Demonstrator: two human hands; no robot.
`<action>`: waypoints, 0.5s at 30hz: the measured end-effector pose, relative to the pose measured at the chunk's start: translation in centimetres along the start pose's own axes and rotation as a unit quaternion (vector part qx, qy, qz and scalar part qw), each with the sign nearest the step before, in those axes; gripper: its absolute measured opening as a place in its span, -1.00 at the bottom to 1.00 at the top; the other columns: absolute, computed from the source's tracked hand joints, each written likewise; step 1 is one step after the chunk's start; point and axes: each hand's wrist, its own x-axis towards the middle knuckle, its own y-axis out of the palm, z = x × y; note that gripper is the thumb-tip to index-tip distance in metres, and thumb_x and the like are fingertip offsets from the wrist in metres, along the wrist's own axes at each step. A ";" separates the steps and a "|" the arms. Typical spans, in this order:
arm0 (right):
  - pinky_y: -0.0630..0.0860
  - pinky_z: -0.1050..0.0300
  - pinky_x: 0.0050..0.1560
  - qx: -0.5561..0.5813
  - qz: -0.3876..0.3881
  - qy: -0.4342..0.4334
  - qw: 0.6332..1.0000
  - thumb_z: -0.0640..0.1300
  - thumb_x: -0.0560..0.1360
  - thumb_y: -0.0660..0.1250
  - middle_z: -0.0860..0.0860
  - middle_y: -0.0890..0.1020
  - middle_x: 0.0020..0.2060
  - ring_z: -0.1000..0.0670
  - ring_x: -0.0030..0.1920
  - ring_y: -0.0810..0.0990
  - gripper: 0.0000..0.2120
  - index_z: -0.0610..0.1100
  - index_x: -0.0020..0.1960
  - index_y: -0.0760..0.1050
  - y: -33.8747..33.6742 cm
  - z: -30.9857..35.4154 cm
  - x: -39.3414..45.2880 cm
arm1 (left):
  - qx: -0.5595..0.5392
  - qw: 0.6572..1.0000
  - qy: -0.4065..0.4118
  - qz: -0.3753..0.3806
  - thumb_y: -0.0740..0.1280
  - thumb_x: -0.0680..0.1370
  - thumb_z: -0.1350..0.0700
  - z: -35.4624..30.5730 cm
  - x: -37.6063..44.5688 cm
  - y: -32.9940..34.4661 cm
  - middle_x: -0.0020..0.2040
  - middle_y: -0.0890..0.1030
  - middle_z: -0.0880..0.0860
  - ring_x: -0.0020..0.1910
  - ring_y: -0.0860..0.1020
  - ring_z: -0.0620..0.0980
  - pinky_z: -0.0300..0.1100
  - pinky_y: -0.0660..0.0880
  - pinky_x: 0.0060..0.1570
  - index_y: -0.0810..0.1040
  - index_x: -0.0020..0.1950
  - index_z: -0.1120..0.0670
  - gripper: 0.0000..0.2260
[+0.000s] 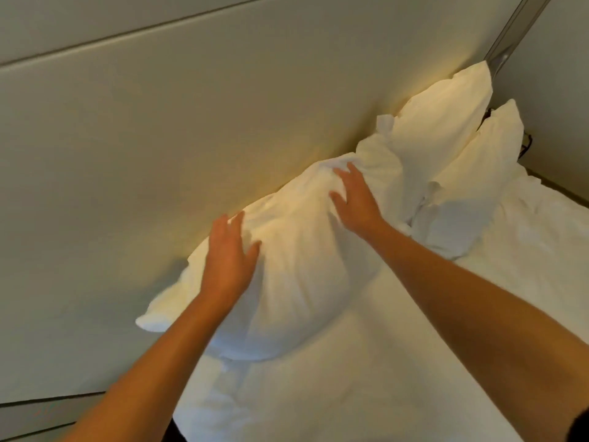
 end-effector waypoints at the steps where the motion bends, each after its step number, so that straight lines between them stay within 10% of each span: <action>1: 0.12 -0.02 0.62 -0.009 0.011 0.019 1.000 0.08 0.70 0.21 -0.06 0.15 0.66 -0.10 0.63 0.19 -0.45 -0.03 0.64 0.23 2.0 -0.7 -2.0 | 0.035 0.998 0.043 0.027 0.37 0.63 -0.03 0.3 -1.0 1.1 0.64 0.22 0.20 0.62 0.17 0.21 0.12 0.20 0.56 0.29 0.61 0.08 -0.41; 6: 0.23 -0.04 0.55 -0.042 0.040 0.096 0.994 0.21 0.64 0.25 -0.09 0.05 0.68 -0.15 0.64 0.13 -0.31 0.02 0.67 0.12 9.1 -3.5 -11.9 | 0.246 0.945 0.149 0.157 0.25 0.64 -0.19 3.4 -4.3 6.0 0.70 -0.18 0.11 0.67 -0.21 0.18 0.20 -0.08 0.62 0.03 0.69 -0.09 -0.31; 15: 0.23 -0.11 0.54 -0.035 0.135 0.169 0.976 0.32 0.60 0.24 -0.06 -0.14 0.69 -0.19 0.65 0.07 -0.17 0.18 0.69 -0.13 11.9 -2.7 -12.2 | 0.261 0.942 0.156 0.143 0.23 0.66 -0.14 7.8 -2.9 7.2 0.70 -0.11 0.11 0.68 -0.14 0.20 0.17 -0.10 0.63 0.01 0.69 -0.08 -0.33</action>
